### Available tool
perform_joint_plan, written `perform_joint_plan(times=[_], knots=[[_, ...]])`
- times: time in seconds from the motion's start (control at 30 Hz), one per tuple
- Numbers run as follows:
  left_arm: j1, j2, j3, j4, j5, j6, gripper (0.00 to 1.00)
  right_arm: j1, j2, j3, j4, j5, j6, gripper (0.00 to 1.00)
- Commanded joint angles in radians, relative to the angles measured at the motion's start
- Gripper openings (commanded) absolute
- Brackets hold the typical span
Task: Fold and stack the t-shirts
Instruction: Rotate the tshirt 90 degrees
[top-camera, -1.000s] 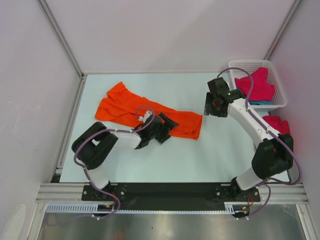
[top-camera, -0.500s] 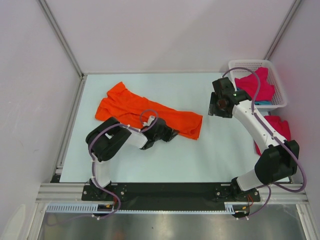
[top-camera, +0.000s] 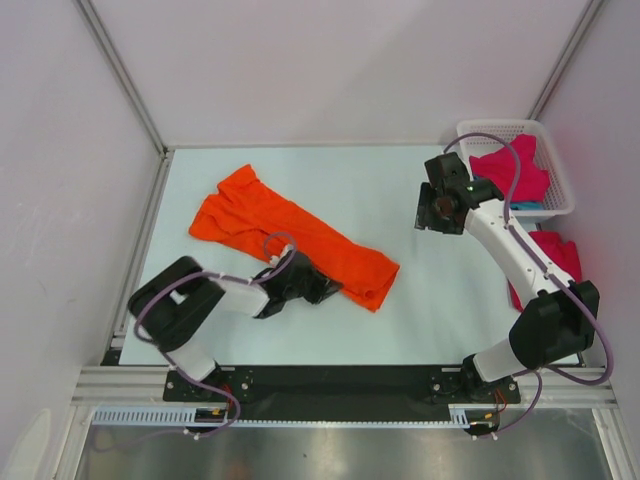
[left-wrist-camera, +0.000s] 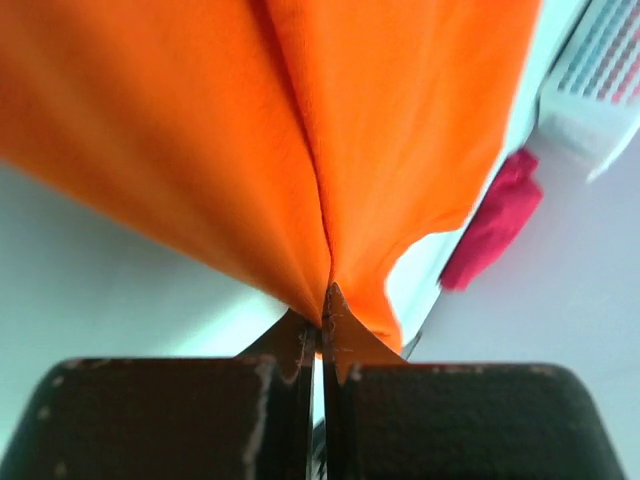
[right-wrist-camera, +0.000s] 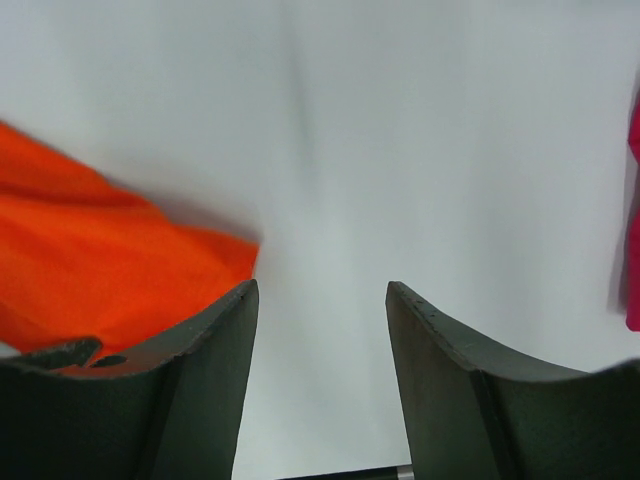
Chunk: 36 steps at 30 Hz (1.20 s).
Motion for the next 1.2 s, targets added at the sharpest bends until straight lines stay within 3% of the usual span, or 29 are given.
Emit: perform_joint_plan(times=[0.0,0.13,0.23,0.3,0.4,0.43,0.53,0.67,0.87,1.17], knots=[[-0.04,-0.205,-0.207,-0.055,0.045,0.05,0.0,0.007,-0.007,0.072,0.013,-0.038,-0.027,0.6],[-0.124,-0.516,-0.381,-0.159,-0.037,-0.033,0.0,0.013,0.018,0.072,0.035,-0.07,-0.032,0.6],[-0.178,-0.671,-0.402,-0.373,-0.134,-0.052,0.02,0.02,0.047,0.073,0.055,-0.134,-0.021,0.6],[-0.186,-0.803,-0.392,-0.529,-0.209,-0.052,0.08,0.029,0.065,0.07,0.075,-0.174,-0.01,0.6],[-0.188,-0.925,-0.361,-0.639,-0.275,-0.026,0.47,0.039,0.114,0.07,0.122,-0.272,0.014,0.6],[-0.186,-0.94,-0.347,-0.661,-0.304,0.003,0.68,0.04,0.127,0.075,0.151,-0.3,0.017,0.6],[-0.186,-0.948,-0.26,-0.759,-0.324,0.083,0.85,0.048,0.203,0.107,0.217,-0.426,0.04,0.61],[-0.188,-0.897,-0.125,-0.895,-0.315,0.161,0.89,0.054,0.358,0.2,0.337,-0.671,0.098,0.62],[-0.207,-0.962,-0.09,-0.998,-0.315,0.181,0.9,0.071,0.705,0.44,0.535,-0.965,0.235,0.61],[-0.229,-1.118,-0.083,-1.167,-0.352,0.134,0.91,0.117,0.953,0.458,0.954,-1.13,0.525,0.6]])
